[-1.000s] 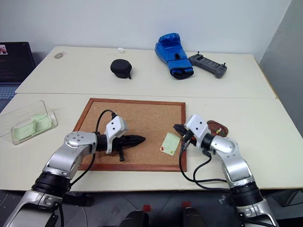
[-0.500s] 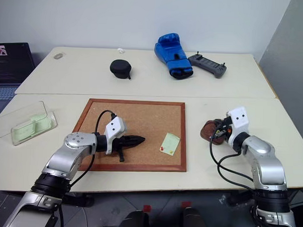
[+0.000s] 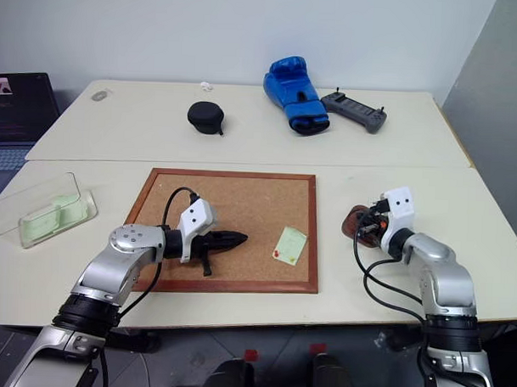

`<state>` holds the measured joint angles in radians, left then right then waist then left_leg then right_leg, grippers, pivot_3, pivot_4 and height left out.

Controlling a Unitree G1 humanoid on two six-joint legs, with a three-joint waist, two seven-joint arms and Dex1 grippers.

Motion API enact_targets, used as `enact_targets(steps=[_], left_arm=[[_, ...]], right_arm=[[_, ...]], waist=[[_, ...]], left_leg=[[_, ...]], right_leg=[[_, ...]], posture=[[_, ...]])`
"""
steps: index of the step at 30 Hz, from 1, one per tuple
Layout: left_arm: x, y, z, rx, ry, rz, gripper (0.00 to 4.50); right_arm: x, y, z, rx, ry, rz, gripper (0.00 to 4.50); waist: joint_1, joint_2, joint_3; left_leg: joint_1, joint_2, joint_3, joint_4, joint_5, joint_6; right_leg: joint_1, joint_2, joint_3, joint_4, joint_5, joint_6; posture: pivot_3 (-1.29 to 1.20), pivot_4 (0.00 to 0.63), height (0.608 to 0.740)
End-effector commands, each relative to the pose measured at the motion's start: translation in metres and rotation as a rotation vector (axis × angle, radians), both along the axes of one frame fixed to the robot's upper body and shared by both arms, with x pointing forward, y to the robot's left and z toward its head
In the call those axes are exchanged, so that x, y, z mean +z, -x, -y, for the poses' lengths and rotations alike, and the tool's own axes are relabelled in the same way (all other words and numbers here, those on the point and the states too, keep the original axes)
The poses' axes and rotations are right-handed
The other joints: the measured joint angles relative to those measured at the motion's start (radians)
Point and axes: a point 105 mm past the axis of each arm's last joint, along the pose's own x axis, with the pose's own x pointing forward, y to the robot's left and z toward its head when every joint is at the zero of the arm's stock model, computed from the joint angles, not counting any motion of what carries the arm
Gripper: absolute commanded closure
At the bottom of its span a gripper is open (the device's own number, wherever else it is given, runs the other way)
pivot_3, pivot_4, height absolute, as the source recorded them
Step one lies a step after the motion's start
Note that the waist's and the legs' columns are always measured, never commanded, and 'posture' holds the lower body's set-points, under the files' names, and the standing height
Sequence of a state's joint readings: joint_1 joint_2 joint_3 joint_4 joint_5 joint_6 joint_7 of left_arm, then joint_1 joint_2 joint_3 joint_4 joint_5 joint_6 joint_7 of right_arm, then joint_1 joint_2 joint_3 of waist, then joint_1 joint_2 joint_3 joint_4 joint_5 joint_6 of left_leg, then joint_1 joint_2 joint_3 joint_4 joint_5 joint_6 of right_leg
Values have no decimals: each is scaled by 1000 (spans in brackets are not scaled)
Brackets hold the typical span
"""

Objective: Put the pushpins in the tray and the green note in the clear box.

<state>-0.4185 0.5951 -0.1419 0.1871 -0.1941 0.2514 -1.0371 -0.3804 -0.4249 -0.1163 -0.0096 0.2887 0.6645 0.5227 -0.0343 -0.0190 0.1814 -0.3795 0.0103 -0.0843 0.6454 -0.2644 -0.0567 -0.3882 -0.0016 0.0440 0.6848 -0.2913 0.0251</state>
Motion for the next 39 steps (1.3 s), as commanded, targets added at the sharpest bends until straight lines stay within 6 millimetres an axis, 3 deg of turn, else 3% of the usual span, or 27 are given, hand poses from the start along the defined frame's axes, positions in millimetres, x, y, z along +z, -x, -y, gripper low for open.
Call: enact_targets(steps=[1,9,15,20,26,32,39], left_arm=[[-15,5,-9,24,-50,-51,4500],[-14,3,-9,23,-50,-49,4500],[-13,2,-9,22,-50,-47,4500],[-12,2,-9,19,-51,-46,4500],[-12,2,-9,17,-53,-42,4500],[-13,5,-8,8,-55,-46,4500],[-13,9,-9,6,-60,-49,4500]], right_arm=[[12,-3,0,10,14,46,3520],[12,-3,2,9,37,58,3520],[27,6,0,91,81,134,3520],[49,43,-30,416,146,216,2930],[43,76,-57,681,212,245,1704],[22,89,-92,826,182,278,1704],[10,88,-111,872,138,293,1704]], waist=[[0,0,0],[0,0,0],[0,0,0],[0,1,0],[-1,1,0],[-2,1,0],[-2,1,0]], left_leg=[[0,0,0,0,0,0],[0,0,0,0,0,0],[0,0,0,0,0,0],[-1,0,0,0,0,0],[0,0,0,0,0,0],[0,1,-1,0,0,0],[0,1,0,0,0,0]], right_leg=[[0,0,0,0,0,0],[0,0,0,0,0,0],[0,0,0,0,0,0],[0,1,0,-1,0,0],[1,1,0,-2,0,0],[1,1,-1,-2,0,0],[1,1,0,-2,0,0]], posture=[[0,150,740],[0,150,740],[0,150,740],[0,150,740],[0,150,740],[0,150,740],[0,150,740]])
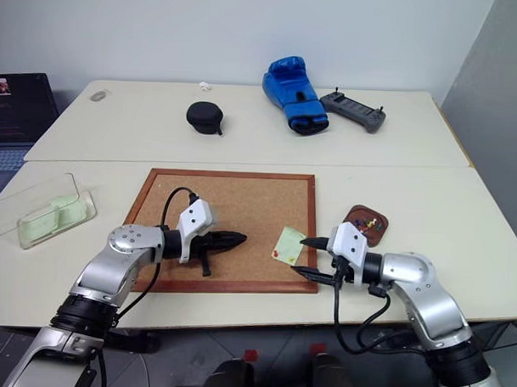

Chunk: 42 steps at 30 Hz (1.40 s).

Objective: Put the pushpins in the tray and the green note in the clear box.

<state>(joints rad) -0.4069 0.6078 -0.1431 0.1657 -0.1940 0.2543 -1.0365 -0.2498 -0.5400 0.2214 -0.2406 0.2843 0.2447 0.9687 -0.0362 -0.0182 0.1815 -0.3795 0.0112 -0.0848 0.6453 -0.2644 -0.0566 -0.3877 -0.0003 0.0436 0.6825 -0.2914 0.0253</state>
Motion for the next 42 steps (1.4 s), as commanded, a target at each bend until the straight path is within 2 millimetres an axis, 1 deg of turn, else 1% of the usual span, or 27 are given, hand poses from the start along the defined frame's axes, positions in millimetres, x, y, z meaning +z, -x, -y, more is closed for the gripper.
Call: enact_targets(steps=[1,4,7,9,18,23,26,33,35,37,38,42], left_arm=[[-13,7,-8,11,-47,-54,4500],[-13,8,-9,11,-50,-57,4500],[-14,9,-10,13,-52,-60,4500],[-14,9,-10,14,-52,-61,4500],[-14,6,-10,23,-57,-54,4500],[-16,3,-10,33,-59,-49,4500],[-15,1,-7,33,-55,-45,4500],[-14,0,-6,32,-54,-42,4500],[-14,0,-7,33,-56,-44,4500],[-15,1,-8,34,-57,-45,4500],[-14,1,-8,33,-57,-45,4500],[-14,0,-7,32,-56,-45,4500]], right_arm=[[1,0,-8,35,-16,31,1704],[-6,-2,-11,35,-23,15,1704],[-17,-10,-14,-6,-38,-3,1704],[-20,-14,-14,-17,-37,-1,1704],[-26,-20,-17,-30,-51,-24,1704],[-27,-19,-20,-21,-51,-27,1704],[-32,-18,-21,-17,-43,-34,1704],[-34,-21,-23,-24,-48,-37,1704],[-33,-23,-22,-29,-51,-37,2091],[-33,-24,-21,-32,-52,-37,2350],[-33,-24,-20,-32,-52,-37,2622],[-33,-25,-19,-33,-50,-37,3361]], waist=[[0,0,0],[0,0,0],[0,0,0],[-2,0,0],[-2,0,0],[-2,0,0],[-2,0,0],[3,0,0],[3,0,0],[3,0,0],[3,0,0],[3,0,0]], left_leg=[[0,0,0,0,0,0],[0,0,0,0,0,0],[0,0,0,0,0,0],[0,0,0,0,0,0],[0,0,0,0,0,0],[0,0,0,0,0,0],[0,0,0,0,0,0],[0,-1,0,1,0,0],[1,-1,0,1,0,0],[1,0,0,1,0,0],[1,-1,0,1,0,0],[1,-1,0,1,0,0]], right_leg=[[0,0,0,0,0,0],[0,0,0,0,0,0],[0,0,0,0,0,0],[0,0,0,0,0,0],[0,0,0,0,0,0],[0,0,0,0,0,0],[0,0,0,1,0,0],[0,0,0,1,0,0],[1,0,0,1,0,0],[1,0,0,1,0,0],[1,0,0,1,0,0],[1,0,0,2,0,0]], posture=[[0,150,740],[0,150,740],[0,150,740],[0,150,740],[0,150,740],[0,150,740],[0,150,740],[0,150,740],[0,150,740],[0,150,740],[0,150,740],[0,150,740]])
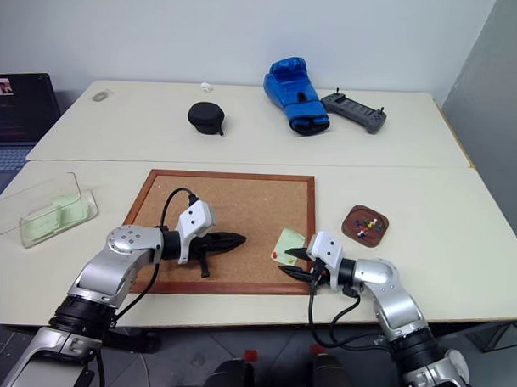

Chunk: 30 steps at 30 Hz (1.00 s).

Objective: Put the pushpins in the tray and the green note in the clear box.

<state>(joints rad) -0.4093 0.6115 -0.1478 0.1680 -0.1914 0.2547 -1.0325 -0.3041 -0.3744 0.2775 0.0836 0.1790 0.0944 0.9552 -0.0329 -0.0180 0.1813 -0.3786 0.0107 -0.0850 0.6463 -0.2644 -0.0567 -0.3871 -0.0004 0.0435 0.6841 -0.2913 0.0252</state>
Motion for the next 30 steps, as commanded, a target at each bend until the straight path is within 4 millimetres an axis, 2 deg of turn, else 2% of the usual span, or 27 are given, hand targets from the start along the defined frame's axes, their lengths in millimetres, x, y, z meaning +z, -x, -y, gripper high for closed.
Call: enact_targets(steps=[1,5,11,19,30], left_arm=[[-13,0,-6,28,-48,-45,4500],[-13,0,-5,24,-48,-48,4500],[-13,0,-5,23,-48,-47,4500],[-13,0,-5,25,-50,-47,4500],[-13,-1,-5,26,-48,-46,4500]], right_arm=[[12,-3,-1,10,-22,48,3577],[12,-4,0,6,-23,50,4433],[19,-3,0,16,-30,89,4433],[42,7,-2,72,-61,145,4433],[45,3,3,46,-63,133,4433]], waist=[[0,0,0],[0,0,0],[0,0,0],[0,0,0],[1,0,0]], left_leg=[[0,0,0,0,0,0],[0,0,0,0,0,0],[0,0,0,0,0,0],[-1,0,0,0,0,0],[0,0,-1,0,0,0]], right_leg=[[0,0,0,0,0,0],[0,0,0,0,0,0],[0,0,0,0,0,0],[0,0,0,0,0,0],[0,0,-1,0,0,0]], posture=[[0,150,740],[0,150,740],[0,150,740],[0,150,740],[0,150,740]])
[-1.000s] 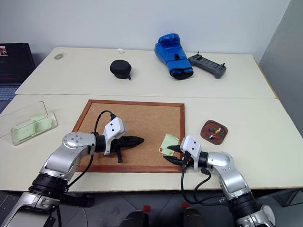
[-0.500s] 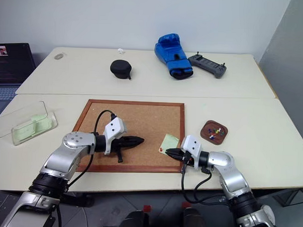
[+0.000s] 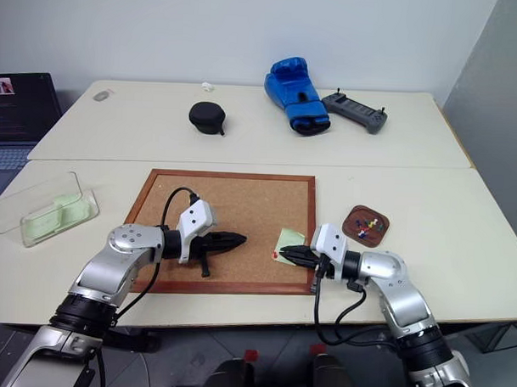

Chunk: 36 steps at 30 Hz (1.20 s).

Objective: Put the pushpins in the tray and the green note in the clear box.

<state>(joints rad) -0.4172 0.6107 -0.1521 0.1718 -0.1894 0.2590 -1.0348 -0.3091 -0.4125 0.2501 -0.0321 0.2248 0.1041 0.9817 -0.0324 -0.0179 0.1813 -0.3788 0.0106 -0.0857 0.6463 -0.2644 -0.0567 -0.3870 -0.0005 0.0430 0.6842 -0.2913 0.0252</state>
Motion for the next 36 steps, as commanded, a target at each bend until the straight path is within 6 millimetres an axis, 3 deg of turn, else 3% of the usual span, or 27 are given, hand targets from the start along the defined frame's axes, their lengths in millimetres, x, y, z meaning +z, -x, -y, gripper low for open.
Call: enact_targets(steps=[1,5,11,17,20,25,36], left_arm=[[-13,0,-6,30,-45,-43,4500],[-14,1,-5,29,-45,-44,4500],[-16,2,-4,32,-40,-43,4500],[-18,2,-2,25,-34,-45,4500],[-17,1,0,17,-34,-43,4500],[-16,-2,0,16,-38,-37,4500],[-16,-1,-4,19,-46,-36,4500]], right_arm=[[17,-3,3,-9,-33,44,4433],[35,-10,21,-100,-70,52,4433],[70,-35,78,-424,-157,52,4433],[56,-64,121,-713,-138,-35,4433],[39,-76,128,-798,-111,-104,4433],[32,-85,130,-844,-142,-162,4433],[20,-85,134,-865,-137,-218,4433]], waist=[[0,0,0],[0,0,0],[1,0,0],[1,1,0],[1,1,-1],[1,2,-1],[2,3,-2]], left_leg=[[0,0,0,0,0,0],[0,0,0,0,0,0],[0,0,0,0,0,0],[0,0,1,0,0,0],[0,-1,1,0,0,0],[0,-1,1,0,0,0],[0,-1,1,0,0,0]], right_leg=[[0,0,0,0,0,0],[0,0,0,0,0,0],[0,-1,0,0,0,0],[0,-1,1,0,0,0],[0,-1,1,0,0,0],[0,-1,1,0,0,0],[0,-1,1,0,0,0]], posture=[[0,150,740],[0,150,740],[0,150,740],[0,150,740],[0,150,740],[0,150,740],[0,150,740]])
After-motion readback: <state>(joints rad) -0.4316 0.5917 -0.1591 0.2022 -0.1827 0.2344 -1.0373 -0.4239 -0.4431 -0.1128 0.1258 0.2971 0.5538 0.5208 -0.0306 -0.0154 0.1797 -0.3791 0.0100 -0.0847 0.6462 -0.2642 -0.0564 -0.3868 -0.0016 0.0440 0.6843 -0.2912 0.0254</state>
